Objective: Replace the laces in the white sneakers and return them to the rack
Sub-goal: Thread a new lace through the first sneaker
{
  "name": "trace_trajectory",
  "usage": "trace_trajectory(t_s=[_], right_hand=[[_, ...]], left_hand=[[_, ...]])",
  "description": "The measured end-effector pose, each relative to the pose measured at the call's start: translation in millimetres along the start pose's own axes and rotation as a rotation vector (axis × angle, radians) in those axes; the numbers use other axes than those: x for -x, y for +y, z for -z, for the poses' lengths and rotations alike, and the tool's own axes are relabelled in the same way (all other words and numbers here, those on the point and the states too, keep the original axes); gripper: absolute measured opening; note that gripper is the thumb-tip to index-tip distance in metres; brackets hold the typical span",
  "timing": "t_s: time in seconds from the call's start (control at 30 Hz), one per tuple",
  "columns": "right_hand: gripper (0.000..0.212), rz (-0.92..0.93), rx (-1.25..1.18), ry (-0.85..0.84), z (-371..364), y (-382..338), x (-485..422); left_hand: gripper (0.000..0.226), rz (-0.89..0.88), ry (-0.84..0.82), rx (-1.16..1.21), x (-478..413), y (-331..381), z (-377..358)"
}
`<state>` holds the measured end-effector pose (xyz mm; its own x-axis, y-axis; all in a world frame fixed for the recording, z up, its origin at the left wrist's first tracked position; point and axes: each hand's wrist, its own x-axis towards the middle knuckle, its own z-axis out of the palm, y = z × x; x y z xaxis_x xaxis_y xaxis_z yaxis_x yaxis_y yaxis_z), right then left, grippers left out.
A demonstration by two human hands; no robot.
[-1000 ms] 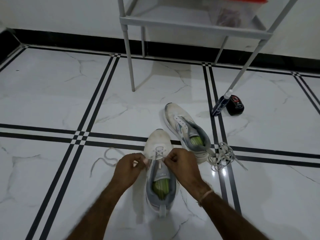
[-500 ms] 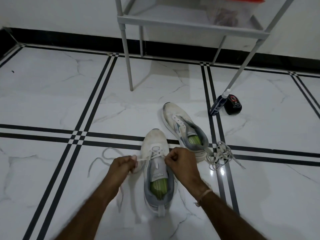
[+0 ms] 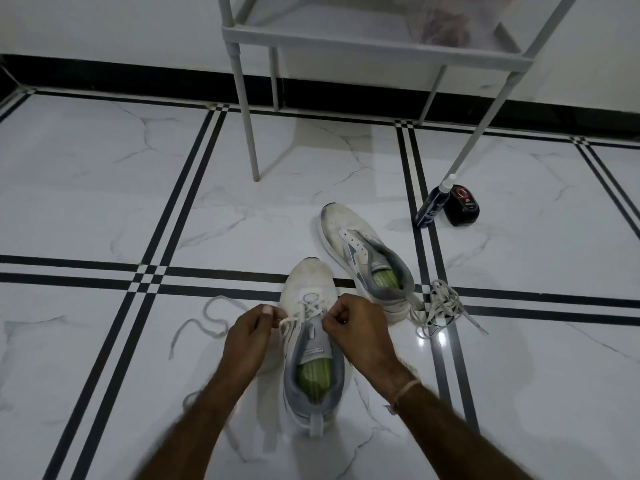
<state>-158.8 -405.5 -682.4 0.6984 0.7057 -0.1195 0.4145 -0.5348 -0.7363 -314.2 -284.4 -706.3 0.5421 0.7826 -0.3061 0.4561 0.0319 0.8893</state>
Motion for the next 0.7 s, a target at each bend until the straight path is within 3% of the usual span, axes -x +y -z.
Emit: trace_trajectory(t_s=[0.1, 0.17, 0.3, 0.37, 0.43, 0.5, 0.6, 0.63, 0.7], right_hand=[[0.018, 0.018, 0.012, -0.004, -0.5, -1.2, 0.5], [0.022, 0.011, 0.012, -0.029, -0.3, -1.6, -0.1], [0.015, 0.005, 0.044, -0.039, 5.4, -1.5, -3.1], [0.030, 0.107, 0.064, -0.012, 7.6, -10.0, -4.9], [0.039, 0.166, 0.113, -0.148, 1.9, -27.8, -12.2], [0.013, 0.144, 0.098, -0.301, -6.8, -45.3, -17.2], [0.029, -0.032, -0.314, -0.258, 3.3, -54.5, -27.3], [0.029, -0.123, -0.511, -0.240, 12.8, -55.5, -30.7], [0.028, -0.240, -0.790, -0.302, 31.5, -55.2, -38.1]], left_hand=[[0.041, 0.037, -0.134, -0.014, -4.3, 5.5, 1.9], [0.034, 0.065, -0.207, 0.009, -10.0, 8.1, 2.0], [0.026, 0.113, -0.224, -0.030, -22.8, 17.6, 20.2], [0.026, -0.014, -0.172, -0.154, -29.8, 28.5, 30.1], [0.030, -0.201, -0.172, -0.265, -34.6, 48.1, 29.8], [0.028, -0.358, -0.089, -0.293, -38.0, 66.9, 24.2], [0.022, -0.412, 0.459, -0.325, -32.4, 76.5, 24.5], [0.027, -0.391, 0.545, -0.297, -24.2, 76.7, 22.7], [0.037, -0.336, 0.411, -0.162, -6.2, 73.4, 7.5]])
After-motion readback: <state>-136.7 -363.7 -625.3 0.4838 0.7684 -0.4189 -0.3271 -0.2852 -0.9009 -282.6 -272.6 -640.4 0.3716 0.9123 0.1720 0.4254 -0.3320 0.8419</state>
